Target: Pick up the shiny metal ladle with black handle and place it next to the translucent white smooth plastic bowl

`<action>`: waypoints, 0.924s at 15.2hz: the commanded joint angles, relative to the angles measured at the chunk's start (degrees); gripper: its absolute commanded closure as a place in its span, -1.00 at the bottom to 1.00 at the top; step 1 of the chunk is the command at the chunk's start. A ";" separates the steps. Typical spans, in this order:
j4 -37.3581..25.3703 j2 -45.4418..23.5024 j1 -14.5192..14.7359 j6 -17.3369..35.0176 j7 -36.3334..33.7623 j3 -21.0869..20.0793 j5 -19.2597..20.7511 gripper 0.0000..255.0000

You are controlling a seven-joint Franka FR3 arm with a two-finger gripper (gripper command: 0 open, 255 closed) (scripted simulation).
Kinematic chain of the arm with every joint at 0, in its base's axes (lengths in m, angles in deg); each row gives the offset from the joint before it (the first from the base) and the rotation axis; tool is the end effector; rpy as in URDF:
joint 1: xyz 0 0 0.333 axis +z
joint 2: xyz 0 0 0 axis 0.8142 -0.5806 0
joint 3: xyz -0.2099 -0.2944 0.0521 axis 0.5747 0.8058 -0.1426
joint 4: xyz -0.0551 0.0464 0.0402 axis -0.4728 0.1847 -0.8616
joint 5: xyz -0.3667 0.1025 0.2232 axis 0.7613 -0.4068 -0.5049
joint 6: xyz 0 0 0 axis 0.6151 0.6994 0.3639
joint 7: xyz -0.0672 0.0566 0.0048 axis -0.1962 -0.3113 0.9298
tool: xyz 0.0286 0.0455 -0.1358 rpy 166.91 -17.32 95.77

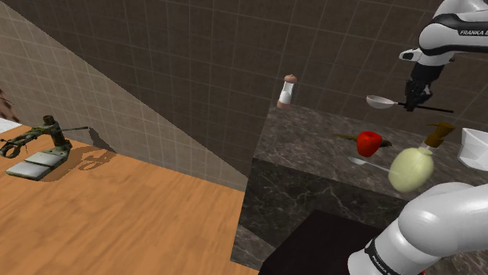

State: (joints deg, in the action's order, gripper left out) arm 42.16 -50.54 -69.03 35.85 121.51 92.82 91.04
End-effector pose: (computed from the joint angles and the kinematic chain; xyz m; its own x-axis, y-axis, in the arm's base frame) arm 0.2244 -0.4038 0.5884 0.8000 0.5605 -0.2142 0.5871 -0.8049 0.0867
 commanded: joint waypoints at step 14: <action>-2.68 5.40 -6.12 1.57 18.86 14.42 8.27 1.00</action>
State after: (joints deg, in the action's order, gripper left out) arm 39.77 -45.26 -74.87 36.99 138.86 105.88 98.73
